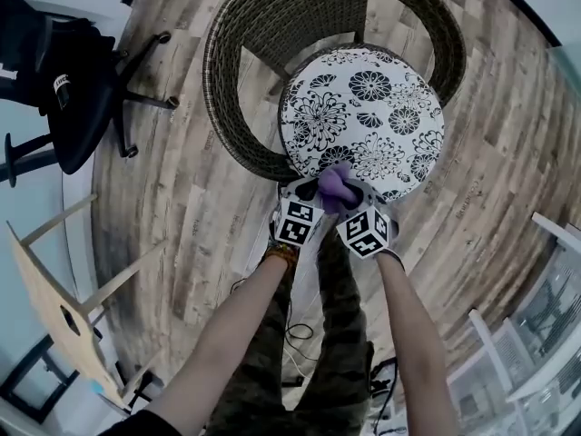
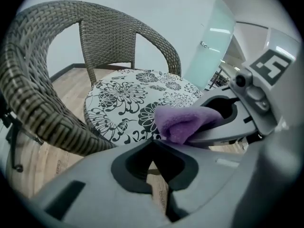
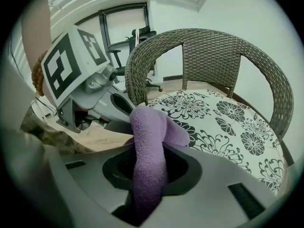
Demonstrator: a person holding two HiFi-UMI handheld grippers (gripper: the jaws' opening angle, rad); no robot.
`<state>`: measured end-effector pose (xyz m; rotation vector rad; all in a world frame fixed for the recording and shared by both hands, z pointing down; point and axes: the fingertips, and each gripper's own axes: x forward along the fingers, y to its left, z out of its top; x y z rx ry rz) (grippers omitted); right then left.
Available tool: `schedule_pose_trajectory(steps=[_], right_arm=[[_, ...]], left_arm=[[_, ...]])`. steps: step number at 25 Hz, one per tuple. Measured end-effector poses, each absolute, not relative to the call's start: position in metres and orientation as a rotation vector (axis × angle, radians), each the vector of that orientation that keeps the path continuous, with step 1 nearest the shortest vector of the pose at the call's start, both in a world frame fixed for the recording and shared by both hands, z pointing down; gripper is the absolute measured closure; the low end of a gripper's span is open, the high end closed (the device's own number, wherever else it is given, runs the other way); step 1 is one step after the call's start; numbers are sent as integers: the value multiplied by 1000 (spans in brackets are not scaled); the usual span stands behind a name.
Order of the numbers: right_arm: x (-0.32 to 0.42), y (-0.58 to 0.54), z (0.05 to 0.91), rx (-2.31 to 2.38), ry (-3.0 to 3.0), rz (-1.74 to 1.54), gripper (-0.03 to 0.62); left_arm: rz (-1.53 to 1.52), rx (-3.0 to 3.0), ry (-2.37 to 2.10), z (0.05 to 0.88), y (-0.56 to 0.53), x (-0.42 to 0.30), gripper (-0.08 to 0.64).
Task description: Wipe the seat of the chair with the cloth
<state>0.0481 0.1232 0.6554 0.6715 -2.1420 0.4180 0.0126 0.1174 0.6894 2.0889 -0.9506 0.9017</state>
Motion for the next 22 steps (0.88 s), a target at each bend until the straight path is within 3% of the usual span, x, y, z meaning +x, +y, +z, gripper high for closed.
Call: schedule_pose_trajectory(steps=[11, 22], right_arm=[[77, 120, 658, 655, -2127, 477, 492], [114, 115, 658, 481, -2094, 256, 483]], left_arm=[[902, 2034, -993, 690, 112, 12, 543], [919, 2013, -965, 690, 116, 13, 543]])
